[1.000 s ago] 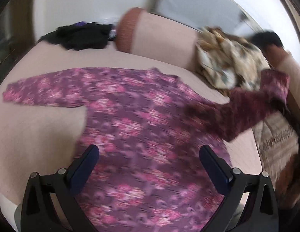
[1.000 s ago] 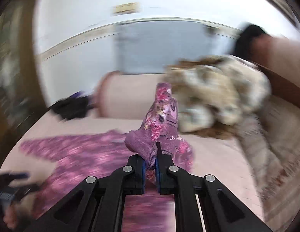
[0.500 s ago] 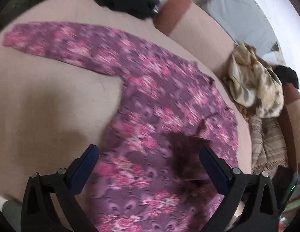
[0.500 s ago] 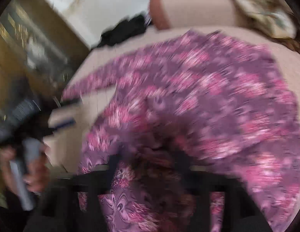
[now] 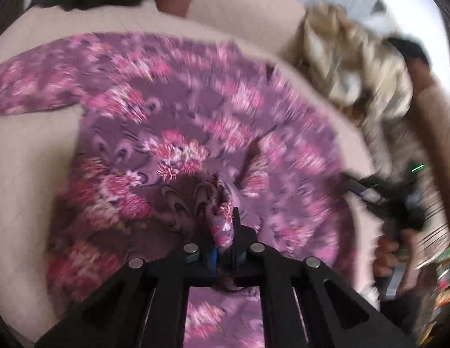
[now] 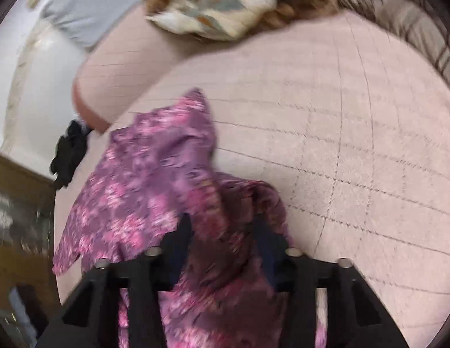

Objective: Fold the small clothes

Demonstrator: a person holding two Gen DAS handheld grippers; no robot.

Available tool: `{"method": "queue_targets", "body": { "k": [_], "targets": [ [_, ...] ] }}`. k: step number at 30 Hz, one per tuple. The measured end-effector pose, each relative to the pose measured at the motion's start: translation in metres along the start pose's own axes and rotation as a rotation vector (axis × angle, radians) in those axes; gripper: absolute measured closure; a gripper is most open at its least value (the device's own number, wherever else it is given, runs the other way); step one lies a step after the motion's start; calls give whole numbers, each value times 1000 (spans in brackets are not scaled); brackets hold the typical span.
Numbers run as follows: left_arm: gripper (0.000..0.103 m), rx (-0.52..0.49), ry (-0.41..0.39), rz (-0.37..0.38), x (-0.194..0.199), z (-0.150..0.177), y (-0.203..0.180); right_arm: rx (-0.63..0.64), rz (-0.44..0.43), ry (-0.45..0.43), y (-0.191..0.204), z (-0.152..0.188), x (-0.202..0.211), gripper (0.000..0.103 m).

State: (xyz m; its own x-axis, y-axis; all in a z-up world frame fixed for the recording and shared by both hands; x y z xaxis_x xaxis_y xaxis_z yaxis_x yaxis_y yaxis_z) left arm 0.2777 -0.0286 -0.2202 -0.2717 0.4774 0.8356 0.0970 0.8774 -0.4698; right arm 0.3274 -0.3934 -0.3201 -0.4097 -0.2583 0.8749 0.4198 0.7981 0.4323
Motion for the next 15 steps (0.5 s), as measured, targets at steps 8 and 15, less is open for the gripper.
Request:
{"method": "queue_targets", "body": {
  "k": [8,15],
  "targets": [
    [59,192,23,-137,47,68,61,-46,-37,-2,-23,20,1,66],
    [33,128,-123,-145,108,59,21,-109,-173,-40,-28,29,29,63]
  ]
}}
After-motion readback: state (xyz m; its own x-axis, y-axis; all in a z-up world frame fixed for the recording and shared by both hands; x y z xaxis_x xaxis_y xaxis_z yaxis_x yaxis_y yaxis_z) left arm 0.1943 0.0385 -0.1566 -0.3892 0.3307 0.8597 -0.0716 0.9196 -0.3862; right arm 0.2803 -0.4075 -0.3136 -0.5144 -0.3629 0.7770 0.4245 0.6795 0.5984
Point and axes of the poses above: each gripper's, at about its wrist camera, not at the fingertips, and x roughly against the way its jaws point, y to its left, z to its underside, the point moved 3 cm from there along -x, roughly the way its jaws point, and after that the axes turned 8 degrees about y, right-handed, at the moved point
